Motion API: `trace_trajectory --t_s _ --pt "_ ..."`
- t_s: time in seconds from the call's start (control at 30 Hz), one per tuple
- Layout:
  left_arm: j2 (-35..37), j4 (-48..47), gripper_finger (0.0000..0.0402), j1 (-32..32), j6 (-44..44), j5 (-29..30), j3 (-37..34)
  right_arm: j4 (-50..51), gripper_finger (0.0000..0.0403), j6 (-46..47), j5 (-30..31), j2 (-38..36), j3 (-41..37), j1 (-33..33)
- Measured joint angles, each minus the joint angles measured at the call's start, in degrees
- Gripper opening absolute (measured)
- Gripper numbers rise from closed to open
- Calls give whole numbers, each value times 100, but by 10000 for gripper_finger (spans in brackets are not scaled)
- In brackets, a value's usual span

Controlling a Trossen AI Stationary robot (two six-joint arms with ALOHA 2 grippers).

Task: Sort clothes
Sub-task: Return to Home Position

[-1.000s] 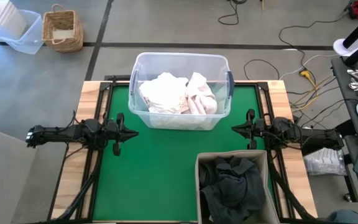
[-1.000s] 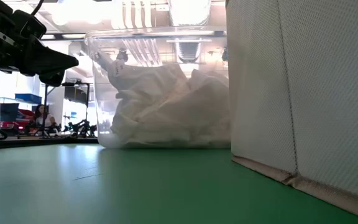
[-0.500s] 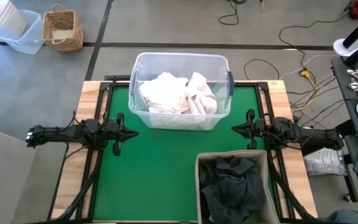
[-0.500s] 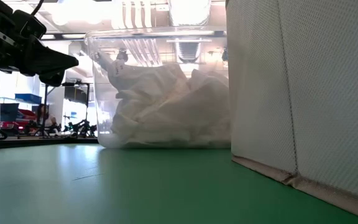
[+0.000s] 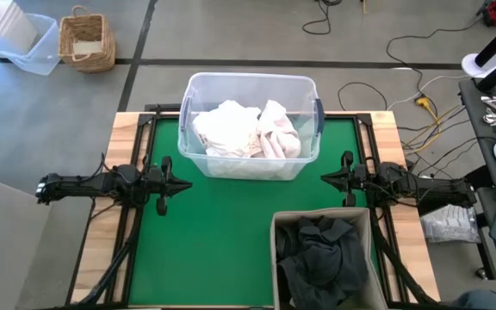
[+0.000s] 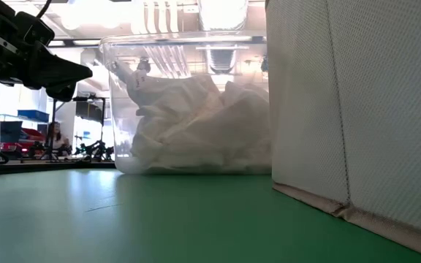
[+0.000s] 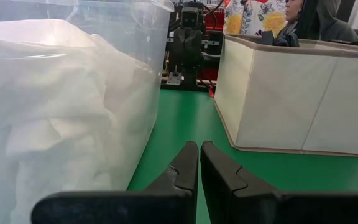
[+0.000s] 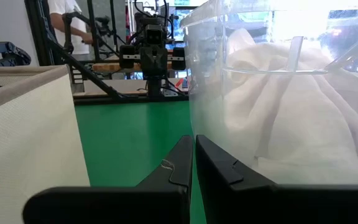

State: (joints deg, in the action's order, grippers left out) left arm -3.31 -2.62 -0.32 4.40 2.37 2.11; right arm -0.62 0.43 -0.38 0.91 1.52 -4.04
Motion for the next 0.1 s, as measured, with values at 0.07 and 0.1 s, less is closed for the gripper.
trace_trajectory --t_s 0.07,0.1 --pt "2 -1 0 -2 0 0 0 0 13 0 -2 -1 0 0" --pt "0 -1 0 -2 0 0 0 1 13 0 -1 -1 0 0"
